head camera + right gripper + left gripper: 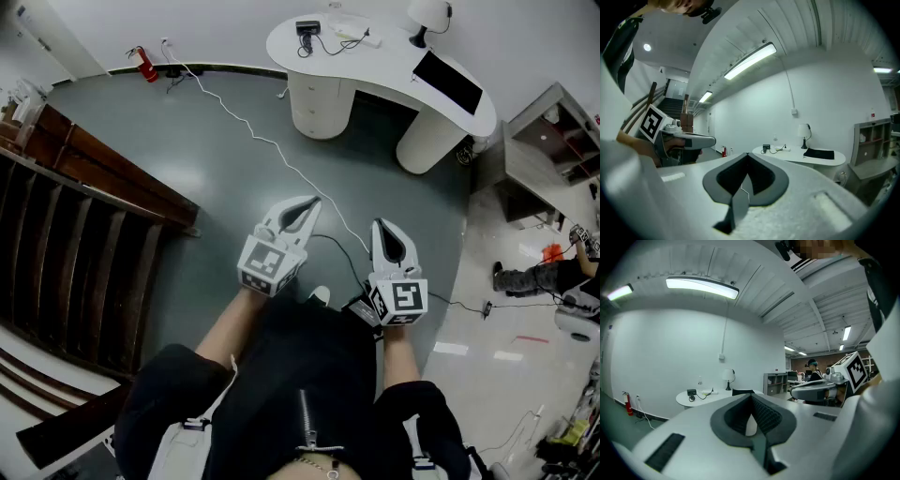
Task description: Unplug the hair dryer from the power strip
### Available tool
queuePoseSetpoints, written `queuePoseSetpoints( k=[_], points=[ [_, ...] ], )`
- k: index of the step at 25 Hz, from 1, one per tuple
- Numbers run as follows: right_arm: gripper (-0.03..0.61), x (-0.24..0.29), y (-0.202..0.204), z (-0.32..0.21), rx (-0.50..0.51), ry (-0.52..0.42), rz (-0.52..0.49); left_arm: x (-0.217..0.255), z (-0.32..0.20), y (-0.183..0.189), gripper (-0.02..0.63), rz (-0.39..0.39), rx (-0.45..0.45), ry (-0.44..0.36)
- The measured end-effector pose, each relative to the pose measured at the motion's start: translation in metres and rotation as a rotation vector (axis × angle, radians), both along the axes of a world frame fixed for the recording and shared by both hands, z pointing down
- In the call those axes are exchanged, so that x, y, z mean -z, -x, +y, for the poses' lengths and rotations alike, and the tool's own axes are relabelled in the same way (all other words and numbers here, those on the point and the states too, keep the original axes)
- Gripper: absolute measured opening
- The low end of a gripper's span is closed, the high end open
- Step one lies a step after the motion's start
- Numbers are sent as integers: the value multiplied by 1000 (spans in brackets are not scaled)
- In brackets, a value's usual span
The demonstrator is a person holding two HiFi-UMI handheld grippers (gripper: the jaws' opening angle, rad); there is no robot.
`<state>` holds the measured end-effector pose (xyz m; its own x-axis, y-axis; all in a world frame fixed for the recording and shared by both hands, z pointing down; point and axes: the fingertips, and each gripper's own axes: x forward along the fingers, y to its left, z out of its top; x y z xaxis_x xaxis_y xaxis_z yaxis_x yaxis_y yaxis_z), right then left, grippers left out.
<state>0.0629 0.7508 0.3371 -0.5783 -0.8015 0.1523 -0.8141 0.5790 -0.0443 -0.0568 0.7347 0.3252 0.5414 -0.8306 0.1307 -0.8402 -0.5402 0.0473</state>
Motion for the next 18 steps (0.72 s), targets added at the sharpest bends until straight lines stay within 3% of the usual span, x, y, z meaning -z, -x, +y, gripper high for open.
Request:
queuePoseSetpoints(
  k=[6,18],
  points=[
    [5,-14,-15,2,-18,15,-17,-22,-1,10,11,-9,15,46],
    [5,-15,-23,0,-32,40,-46,-22,-2,18,11,-19,18,45]
  ],
)
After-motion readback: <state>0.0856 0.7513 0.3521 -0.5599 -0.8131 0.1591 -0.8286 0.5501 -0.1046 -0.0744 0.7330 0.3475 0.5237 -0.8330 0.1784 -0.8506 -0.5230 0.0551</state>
